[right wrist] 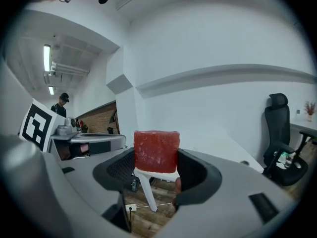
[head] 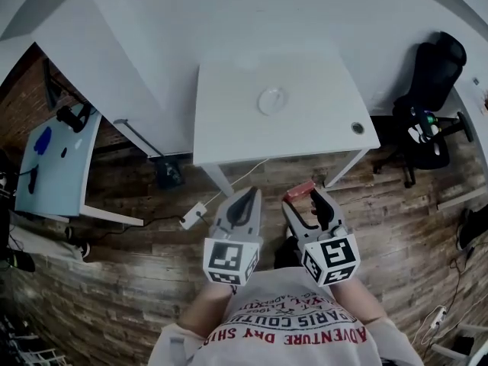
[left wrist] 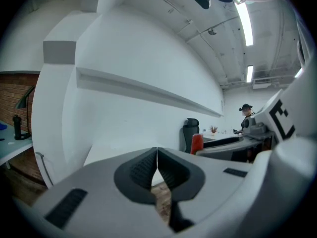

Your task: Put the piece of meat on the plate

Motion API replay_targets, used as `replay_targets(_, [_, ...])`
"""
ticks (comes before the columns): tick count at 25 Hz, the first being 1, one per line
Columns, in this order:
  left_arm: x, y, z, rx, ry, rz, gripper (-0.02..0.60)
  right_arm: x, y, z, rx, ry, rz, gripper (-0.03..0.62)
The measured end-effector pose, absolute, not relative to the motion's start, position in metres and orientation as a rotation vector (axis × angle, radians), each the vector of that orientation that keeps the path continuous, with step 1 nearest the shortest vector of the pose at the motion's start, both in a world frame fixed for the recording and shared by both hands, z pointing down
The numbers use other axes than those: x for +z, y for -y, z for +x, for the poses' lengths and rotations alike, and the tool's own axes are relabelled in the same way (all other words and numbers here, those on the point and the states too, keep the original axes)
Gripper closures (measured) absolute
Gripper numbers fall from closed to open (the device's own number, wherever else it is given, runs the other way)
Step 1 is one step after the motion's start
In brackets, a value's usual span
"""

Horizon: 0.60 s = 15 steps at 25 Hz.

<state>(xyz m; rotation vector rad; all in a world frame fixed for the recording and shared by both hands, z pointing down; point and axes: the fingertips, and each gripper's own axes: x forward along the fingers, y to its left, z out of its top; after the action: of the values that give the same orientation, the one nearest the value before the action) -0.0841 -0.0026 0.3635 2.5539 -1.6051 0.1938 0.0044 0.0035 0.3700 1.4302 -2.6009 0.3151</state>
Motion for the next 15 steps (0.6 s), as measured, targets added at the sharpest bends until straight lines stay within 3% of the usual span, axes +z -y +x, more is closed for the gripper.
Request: replay_targets(15, [0.371, 0.187, -0.018, 0.193, 1.720, 2.428, 0.574, 0.384, 0.195, 0.081, 0.236, 2.592, 1.305, 0.321])
